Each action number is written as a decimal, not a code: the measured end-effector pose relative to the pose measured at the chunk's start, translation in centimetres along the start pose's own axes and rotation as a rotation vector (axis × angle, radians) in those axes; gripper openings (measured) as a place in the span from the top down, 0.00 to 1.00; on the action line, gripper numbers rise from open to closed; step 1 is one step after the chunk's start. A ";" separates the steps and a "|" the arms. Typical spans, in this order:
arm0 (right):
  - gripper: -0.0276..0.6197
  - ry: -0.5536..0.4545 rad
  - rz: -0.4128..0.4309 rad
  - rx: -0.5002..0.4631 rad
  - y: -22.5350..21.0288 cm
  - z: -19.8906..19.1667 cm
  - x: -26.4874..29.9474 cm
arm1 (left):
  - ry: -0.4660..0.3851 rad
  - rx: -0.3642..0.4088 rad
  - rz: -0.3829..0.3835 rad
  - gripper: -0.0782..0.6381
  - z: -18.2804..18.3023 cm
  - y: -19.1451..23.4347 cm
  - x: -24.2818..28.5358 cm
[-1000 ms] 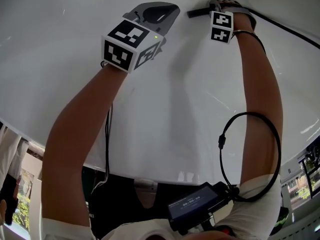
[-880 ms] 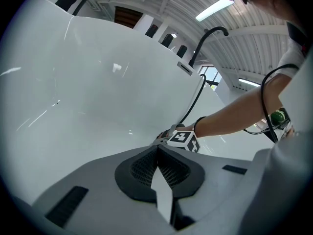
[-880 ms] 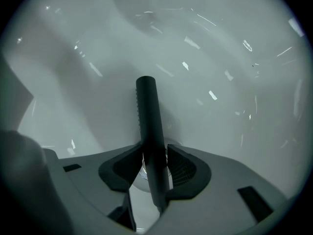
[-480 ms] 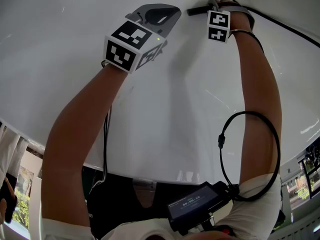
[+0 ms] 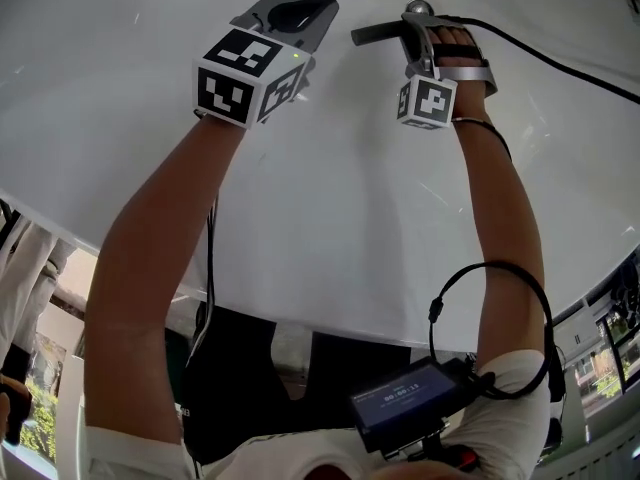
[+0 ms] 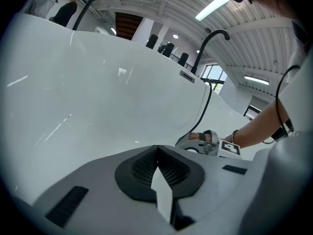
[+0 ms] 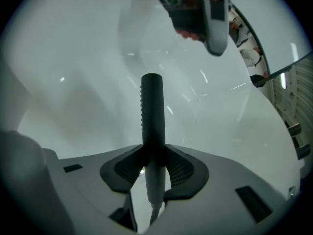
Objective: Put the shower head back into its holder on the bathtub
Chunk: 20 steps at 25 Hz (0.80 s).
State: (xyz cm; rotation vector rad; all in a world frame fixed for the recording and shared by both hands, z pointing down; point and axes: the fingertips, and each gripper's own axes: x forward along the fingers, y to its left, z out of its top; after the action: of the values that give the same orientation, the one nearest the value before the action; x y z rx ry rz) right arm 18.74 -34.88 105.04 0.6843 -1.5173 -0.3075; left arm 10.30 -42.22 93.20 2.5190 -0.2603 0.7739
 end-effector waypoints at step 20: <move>0.74 -0.284 -0.600 0.694 -17.0 5.7 -39.5 | -0.265 -0.023 0.087 0.87 14.7 -10.3 -15.9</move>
State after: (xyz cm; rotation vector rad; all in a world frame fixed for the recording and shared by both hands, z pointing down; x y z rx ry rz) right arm 14.63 -26.19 62.79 1.7180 -1.6631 -0.3334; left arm 7.45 -40.16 69.51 2.6004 -0.4684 0.4639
